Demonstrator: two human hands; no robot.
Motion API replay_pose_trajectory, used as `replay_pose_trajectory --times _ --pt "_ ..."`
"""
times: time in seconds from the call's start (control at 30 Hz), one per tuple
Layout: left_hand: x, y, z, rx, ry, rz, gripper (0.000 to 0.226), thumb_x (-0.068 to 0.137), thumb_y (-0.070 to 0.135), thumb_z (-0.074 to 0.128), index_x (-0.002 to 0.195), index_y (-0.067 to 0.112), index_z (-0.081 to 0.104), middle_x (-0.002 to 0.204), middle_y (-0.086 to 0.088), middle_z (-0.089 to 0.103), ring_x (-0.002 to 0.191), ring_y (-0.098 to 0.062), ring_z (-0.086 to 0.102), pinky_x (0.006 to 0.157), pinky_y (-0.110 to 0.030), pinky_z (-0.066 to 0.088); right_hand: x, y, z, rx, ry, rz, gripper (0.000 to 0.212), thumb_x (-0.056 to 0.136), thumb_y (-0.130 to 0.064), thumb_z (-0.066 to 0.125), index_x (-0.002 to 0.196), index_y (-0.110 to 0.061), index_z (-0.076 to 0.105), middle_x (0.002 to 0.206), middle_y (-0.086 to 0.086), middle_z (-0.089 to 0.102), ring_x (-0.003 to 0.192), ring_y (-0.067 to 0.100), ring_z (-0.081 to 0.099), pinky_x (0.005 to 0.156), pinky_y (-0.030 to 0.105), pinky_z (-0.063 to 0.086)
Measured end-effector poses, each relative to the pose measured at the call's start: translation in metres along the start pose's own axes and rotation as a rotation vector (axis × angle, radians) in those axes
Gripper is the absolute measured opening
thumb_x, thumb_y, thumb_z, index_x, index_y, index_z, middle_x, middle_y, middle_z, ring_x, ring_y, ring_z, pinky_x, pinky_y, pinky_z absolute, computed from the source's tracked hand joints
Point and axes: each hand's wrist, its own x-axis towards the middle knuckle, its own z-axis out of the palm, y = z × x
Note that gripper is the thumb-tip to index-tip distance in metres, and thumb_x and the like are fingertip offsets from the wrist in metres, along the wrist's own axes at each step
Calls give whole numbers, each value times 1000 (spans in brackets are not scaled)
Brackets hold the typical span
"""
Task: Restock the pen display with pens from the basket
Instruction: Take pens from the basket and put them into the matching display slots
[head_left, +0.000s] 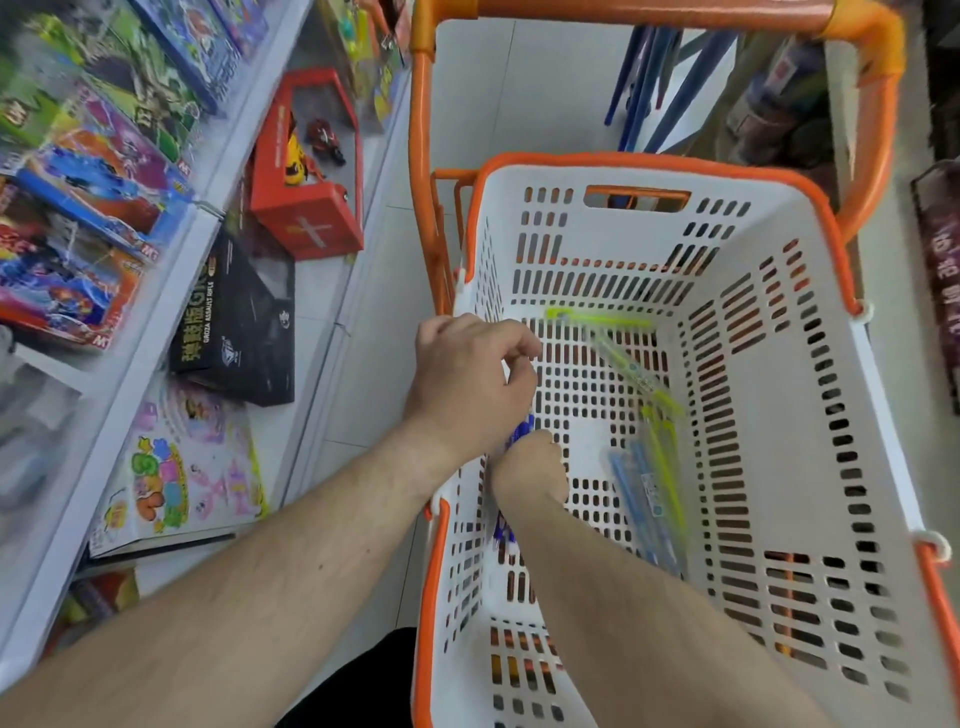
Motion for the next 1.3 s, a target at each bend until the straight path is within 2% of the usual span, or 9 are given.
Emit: replay_pose_trajectory --times 0.37,0.53,0.67,0.77,0.87,0.97,1.1,1.2,1.3 --pt "-1 6 -3 131 -76 19 17 89 21 56 95 27 70 83 15 65 90 -9 52 87 -22 13 -13 25 -11 -103 -101 -34 20 92 -20 63 108 -10 55 102 7 64 97 25 66 71 32 51" --pt "-2 9 -7 160 -129 6 17 92 23 55 101 28 69 90 15 67 94 -9 53 95 -26 18 -22 35 -66 581 -210 205 11 77 -8 61 86 -7 55 78 12 61 70 25 66 65 33 56" --pt "-13 34 -11 -164 -222 -80 13 94 22 59 103 26 67 97 17 62 94 -5 57 87 -22 41 -63 38 -132 937 -183 103 15 82 1 62 92 -6 53 75 11 56 56 23 63 50 30 52" --pt "-25 66 -7 -679 -547 -421 15 97 36 55 99 27 67 106 10 65 102 -10 60 96 -35 49 -105 47 -171 1074 -145 -43 11 84 3 60 92 -2 55 76 12 55 52 20 60 47 30 51" --pt "-40 105 -1 -1111 -847 -658 49 98 56 39 98 24 76 105 -6 68 97 -24 65 89 -48 54 -138 59 -191 1126 -45 -140 16 81 3 64 93 -6 61 75 10 62 61 23 62 61 41 59" --pt "-57 146 7 -1282 -920 -732 59 94 61 38 113 18 74 117 -15 70 110 -30 66 99 -48 49 -168 75 -210 1177 120 -192 17 81 1 65 84 -13 56 66 3 59 64 20 60 67 43 57" --pt "-86 197 14 -1268 -949 -734 54 94 60 44 108 19 76 107 -12 73 98 -27 71 87 -39 54 -200 111 -233 1112 414 -193 16 85 -7 60 90 -20 52 73 -6 62 60 3 58 56 20 47" --pt "-108 232 18 -1236 -1032 -688 59 92 64 45 114 17 72 100 -11 73 96 -26 69 87 -39 54 -218 141 -243 952 547 -133 8 90 -22 56 94 -21 50 84 -5 59 73 10 56 66 31 44" --pt "-127 261 20 -1206 -1146 -614 71 90 71 40 118 14 71 110 -17 71 104 -28 68 89 -39 55 -234 171 -253 780 664 -68 22 90 -42 48 94 -21 47 90 0 61 85 23 58 79 43 48"
